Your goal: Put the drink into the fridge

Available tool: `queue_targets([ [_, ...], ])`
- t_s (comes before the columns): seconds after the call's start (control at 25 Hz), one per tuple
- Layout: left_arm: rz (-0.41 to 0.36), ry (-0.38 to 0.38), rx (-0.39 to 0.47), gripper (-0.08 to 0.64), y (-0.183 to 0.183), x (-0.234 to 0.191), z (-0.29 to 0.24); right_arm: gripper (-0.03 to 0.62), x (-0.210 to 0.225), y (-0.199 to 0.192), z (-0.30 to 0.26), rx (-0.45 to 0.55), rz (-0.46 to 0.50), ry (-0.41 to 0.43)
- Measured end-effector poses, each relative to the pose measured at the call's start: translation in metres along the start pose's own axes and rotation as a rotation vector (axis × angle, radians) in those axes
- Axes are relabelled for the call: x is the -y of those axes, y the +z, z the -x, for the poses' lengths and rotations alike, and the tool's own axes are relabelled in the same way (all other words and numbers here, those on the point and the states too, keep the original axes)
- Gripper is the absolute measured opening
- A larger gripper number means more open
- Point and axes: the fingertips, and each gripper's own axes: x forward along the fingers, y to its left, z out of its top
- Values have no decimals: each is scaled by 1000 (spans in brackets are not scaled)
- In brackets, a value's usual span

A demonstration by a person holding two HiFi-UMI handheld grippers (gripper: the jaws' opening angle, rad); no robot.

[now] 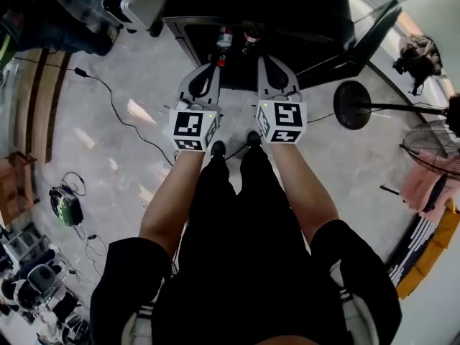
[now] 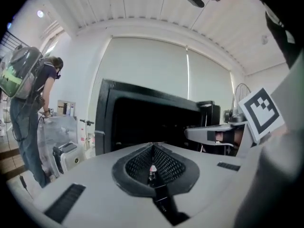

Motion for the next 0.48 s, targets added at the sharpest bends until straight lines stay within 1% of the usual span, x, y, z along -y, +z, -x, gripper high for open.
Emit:
queue_targets([
  [0.08,-12,-3,3,15,23,-3,16,21,-5,28,18,9,-3,-14],
  [0.2,-23,-35,23,15,65,-8,36,21,-4,73,44,41,6,-57],
  [0.28,-35,-56,39,15,87,-8,54,21,-4,98,67,74,8,-79],
  [0.36,-51,-71,61,15,104,-7,71,21,-2,117,93,110,1,-99],
  [0.48,-68,-86,91,15,123,-7,91,21,1,136,131,159,-10,-135],
])
